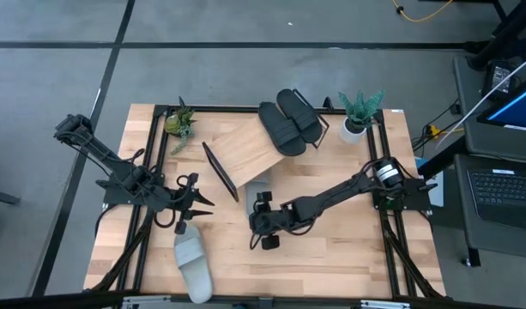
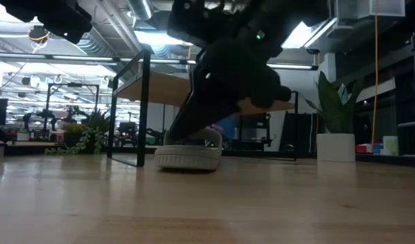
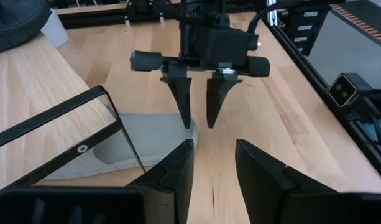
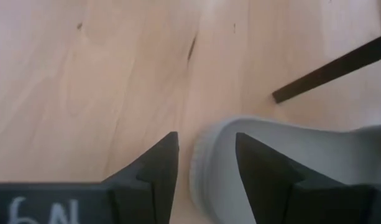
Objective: Pick and place slides into the shelf
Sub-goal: Put the right gray slipper on the shelf
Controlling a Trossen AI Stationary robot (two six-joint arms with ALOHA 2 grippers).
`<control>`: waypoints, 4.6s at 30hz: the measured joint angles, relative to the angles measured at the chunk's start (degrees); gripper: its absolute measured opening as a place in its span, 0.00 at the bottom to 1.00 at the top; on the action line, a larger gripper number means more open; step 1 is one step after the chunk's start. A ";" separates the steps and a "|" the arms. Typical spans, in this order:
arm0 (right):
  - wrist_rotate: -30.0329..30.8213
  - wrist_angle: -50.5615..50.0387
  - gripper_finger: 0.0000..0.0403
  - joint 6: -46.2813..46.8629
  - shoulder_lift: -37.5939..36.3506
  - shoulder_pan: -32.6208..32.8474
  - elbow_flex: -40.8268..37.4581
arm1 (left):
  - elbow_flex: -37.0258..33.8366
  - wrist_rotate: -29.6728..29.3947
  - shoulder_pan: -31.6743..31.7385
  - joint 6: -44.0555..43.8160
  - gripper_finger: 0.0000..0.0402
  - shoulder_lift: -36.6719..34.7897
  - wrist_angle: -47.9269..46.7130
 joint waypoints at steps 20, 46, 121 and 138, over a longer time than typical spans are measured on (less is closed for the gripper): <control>2.53 -0.43 0.40 1.75 1.03 0.00 0.02 | 0.00 0.02 0.00 0.06 0.27 0.00 -0.09; 2.48 0.09 0.40 2.86 4.57 -0.24 -0.40 | 0.00 0.01 -0.01 0.06 0.27 0.00 -0.04; 1.32 -24.35 0.05 13.35 -15.00 10.28 -0.55 | 0.00 0.00 -0.02 -0.08 0.27 0.00 0.50; 7.07 -37.36 0.05 15.22 -15.07 18.69 10.46 | -0.02 0.02 -0.01 -0.60 0.27 0.00 1.36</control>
